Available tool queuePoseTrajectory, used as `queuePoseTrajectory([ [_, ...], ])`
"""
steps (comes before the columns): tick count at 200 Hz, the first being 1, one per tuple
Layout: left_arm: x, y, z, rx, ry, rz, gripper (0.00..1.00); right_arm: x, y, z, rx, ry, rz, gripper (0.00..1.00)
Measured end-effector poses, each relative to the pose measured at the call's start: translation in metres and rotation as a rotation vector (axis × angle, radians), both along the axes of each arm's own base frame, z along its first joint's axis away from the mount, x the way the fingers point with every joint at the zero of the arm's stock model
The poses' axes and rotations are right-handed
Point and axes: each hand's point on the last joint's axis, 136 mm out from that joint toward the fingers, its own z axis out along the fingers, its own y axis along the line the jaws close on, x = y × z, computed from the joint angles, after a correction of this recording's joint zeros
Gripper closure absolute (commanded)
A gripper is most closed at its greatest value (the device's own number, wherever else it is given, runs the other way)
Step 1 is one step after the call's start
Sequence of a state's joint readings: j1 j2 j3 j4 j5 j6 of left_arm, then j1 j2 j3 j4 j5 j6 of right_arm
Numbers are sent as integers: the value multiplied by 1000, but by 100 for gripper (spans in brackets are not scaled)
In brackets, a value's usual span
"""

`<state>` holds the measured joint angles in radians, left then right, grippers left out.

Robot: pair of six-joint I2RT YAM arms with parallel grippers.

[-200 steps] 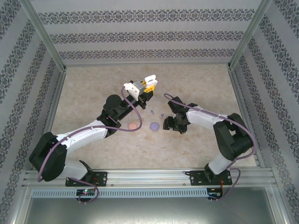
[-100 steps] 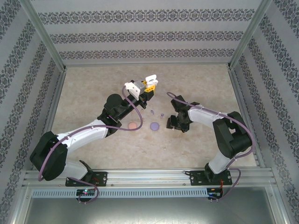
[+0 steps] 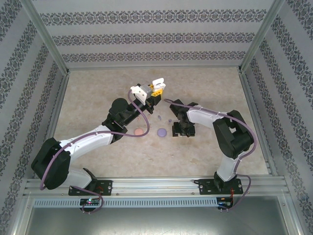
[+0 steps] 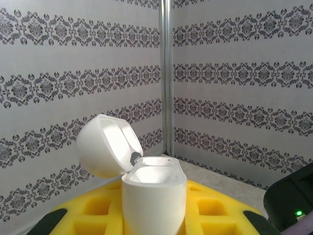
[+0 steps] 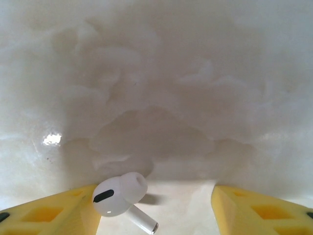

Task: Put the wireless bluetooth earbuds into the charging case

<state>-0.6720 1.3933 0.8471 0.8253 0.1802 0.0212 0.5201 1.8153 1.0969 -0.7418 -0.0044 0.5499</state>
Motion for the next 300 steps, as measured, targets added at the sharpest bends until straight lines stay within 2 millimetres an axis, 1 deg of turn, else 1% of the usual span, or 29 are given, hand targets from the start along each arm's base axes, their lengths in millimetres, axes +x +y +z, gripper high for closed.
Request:
queuePoseTrajectory([
  [22,0,-1,3,-3,-4,-2,100,0,-1,0,37,18,-37,36],
  [66,1,-1,3,-2,-3,-2,100,5,2,12,268,-53,-238,35],
  [81,1,-1,3,-2,-3,-2,100,7,4,14,296,-70,-260,36],
  [96,1,-2,2,0,-1,-3,100,13,8,16,315,-92,-265,36],
  [114,3,-3,-2,4,7,-3,100,15,10,16,321,-98,-265,37],
  [143,4,-3,-4,6,11,-3,100,15,13,14,298,-107,-258,37],
  [178,4,-3,-4,6,11,-3,100,16,11,10,228,-96,-238,39],
  [257,4,-3,-4,6,11,-3,100,14,9,3,71,-52,-117,45],
  [269,4,-3,-4,7,12,-3,100,13,9,3,52,-49,-100,45],
  [300,4,-3,-4,7,12,-3,100,13,9,2,39,-52,-77,41],
])
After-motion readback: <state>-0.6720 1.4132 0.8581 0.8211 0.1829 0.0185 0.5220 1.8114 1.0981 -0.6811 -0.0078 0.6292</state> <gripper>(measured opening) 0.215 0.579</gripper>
